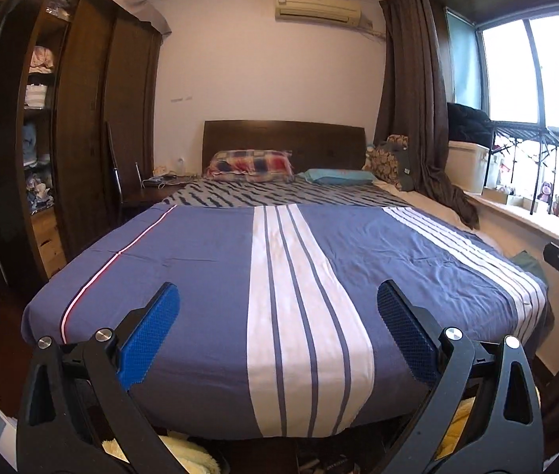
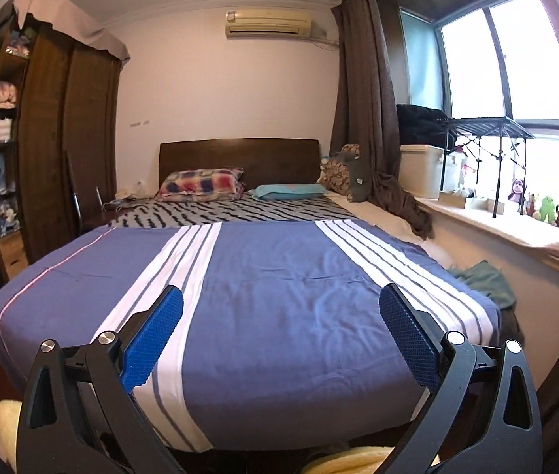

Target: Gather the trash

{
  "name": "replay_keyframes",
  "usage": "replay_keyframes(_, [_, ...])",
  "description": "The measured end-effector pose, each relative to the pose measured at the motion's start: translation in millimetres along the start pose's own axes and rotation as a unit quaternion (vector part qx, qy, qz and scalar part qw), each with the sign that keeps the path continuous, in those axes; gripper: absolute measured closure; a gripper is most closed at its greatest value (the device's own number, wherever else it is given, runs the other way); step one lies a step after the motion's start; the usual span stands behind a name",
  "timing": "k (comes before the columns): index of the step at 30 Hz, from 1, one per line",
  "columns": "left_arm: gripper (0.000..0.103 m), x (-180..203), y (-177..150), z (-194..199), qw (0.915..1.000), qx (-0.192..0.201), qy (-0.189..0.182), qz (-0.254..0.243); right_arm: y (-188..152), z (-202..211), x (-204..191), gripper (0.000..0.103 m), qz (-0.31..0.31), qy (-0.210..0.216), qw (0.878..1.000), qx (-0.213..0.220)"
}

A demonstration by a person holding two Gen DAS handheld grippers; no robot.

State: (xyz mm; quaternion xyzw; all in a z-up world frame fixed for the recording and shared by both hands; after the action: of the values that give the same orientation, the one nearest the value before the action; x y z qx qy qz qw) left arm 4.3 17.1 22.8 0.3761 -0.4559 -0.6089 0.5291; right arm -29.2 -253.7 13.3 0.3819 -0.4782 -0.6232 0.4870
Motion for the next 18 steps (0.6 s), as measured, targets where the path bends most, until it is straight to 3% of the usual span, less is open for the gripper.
replay_keyframes(18, [0.008, 2.1, 0.9, 8.3, 0.9999, 0.014, -0.005, -0.002, -2.3, 3.5, -2.7, 0.003, -0.004, 0.005, 1.000, 0.000])
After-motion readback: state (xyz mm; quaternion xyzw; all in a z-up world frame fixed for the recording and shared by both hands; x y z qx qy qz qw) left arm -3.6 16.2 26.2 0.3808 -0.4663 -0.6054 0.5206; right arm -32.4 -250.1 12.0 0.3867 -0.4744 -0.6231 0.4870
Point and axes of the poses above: each gripper's, at about its wrist camera, not at the fingertips, and z roughly against the way its jaws point, x to its right, y to its top, the point moved 5 cm from there along -z, roughly the way its jaws point
